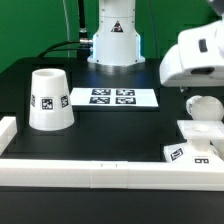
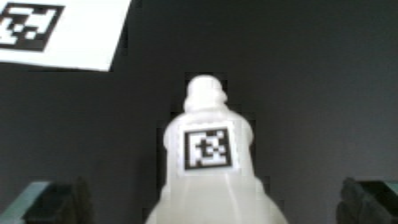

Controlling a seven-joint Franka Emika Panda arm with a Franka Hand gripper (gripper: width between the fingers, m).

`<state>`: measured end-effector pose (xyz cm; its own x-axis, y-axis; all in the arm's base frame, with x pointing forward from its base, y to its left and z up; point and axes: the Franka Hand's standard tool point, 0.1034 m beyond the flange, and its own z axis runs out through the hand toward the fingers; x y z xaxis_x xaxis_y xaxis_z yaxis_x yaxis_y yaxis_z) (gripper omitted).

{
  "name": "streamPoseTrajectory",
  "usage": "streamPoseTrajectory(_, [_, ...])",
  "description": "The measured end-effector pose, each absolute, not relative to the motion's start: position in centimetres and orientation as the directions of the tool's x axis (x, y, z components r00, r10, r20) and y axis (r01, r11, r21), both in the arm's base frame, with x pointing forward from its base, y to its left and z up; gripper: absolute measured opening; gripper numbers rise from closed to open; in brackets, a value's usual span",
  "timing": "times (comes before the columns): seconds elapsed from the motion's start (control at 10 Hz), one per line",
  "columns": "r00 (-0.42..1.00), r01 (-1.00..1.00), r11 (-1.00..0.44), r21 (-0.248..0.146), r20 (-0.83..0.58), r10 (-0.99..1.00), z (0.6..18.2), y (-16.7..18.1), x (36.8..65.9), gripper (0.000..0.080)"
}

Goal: Assemble lamp

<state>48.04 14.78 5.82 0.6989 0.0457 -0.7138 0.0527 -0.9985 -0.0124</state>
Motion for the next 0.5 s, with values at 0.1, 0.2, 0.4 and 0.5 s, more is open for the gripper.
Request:
streamPoseTrajectory(0.1, [0.702, 0.053, -0.999, -0.013, -0.711, 0.046, 5.9, 14.8, 48.1, 0.0699])
streamPoseTrajectory(0.2, [0.701, 0.052, -0.999, -0.012, -0.712, 0.046, 5.8, 14.8, 48.0, 0.0699])
streamPoseTrajectory(0.4, [0.697, 0.044, -0.999, -0.004, -0.716, 0.034, 4.8, 14.2, 48.0, 0.0699])
streamPoseTrajectory(0.5, [0.697, 0.042, -0.999, -0.003, -0.717, 0.032, 4.5, 14.1, 48.2, 0.0699])
